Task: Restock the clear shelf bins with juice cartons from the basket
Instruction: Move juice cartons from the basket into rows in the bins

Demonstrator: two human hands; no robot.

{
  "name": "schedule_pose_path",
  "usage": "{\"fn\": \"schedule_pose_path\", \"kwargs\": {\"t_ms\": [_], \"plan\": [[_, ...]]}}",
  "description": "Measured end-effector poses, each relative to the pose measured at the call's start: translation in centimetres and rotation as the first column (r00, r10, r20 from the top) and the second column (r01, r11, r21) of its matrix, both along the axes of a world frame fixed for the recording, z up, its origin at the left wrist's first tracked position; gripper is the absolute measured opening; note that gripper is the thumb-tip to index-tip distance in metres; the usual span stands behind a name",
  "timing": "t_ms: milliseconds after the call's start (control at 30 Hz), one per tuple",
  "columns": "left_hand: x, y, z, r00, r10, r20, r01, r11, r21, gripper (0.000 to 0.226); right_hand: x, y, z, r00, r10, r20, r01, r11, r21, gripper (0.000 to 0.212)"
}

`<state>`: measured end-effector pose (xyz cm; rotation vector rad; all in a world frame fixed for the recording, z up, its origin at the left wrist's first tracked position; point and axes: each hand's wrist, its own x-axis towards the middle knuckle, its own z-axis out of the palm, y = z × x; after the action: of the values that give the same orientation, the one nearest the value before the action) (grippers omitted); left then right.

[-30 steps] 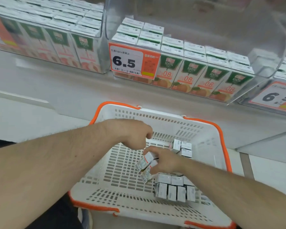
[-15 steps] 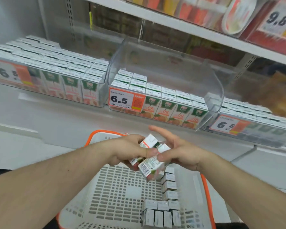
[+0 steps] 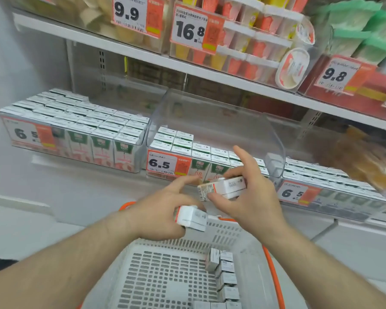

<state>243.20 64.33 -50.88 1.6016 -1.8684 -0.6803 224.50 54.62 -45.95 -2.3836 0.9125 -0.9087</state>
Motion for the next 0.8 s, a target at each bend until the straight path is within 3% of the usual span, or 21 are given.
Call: {"fn": "schedule_pose_path", "kwargs": {"t_ms": [67,133,233,367,533,667,800], "plan": [[-0.8,0.1,0.2,0.987,-0.009,0.162,0.019,0.998,-0.060,0.069,0.5,0.4,0.2,0.997,-0.054,0.051,0.053,0.999,0.003,0.096],[-1.4,-0.1,0.4,0.973,0.046,0.227,-0.021,0.994,-0.110,0.075,1.3,0.9,0.5,0.996,-0.051,0.070,0.051,0.999,0.007,0.097],[-1.4,-0.6,0.1,0.988,0.115,0.104,-0.084,0.960,-0.266,0.062,1.8,1.4,0.8,0.997,0.036,0.074,-0.036,0.999,-0.005,0.091],[-0.4,-0.9,-0.1,0.989,0.121,-0.084,-0.144,0.910,-0.390,0.067,1.3,1.2,1.4,0.993,0.072,0.089,-0.072,0.997,-0.009,0.089],[0.3,-1.2,0.6,0.990,0.143,0.004,-0.130,0.908,-0.398,0.066,2.1,0.8,1.8,0.996,-0.008,0.091,0.016,0.996,-0.084,0.084],[0.0,-1.6,0.6,0.984,0.166,0.059,-0.129,0.909,-0.397,0.063,4.1,0.8,1.4,0.996,-0.012,0.091,0.040,0.950,-0.310,0.045],[0.5,-2.3,1.6,0.973,0.220,-0.073,-0.231,0.889,-0.395,0.071,5.3,-2.4,3.8,0.983,-0.039,0.182,0.107,0.918,-0.381,0.031]]}}
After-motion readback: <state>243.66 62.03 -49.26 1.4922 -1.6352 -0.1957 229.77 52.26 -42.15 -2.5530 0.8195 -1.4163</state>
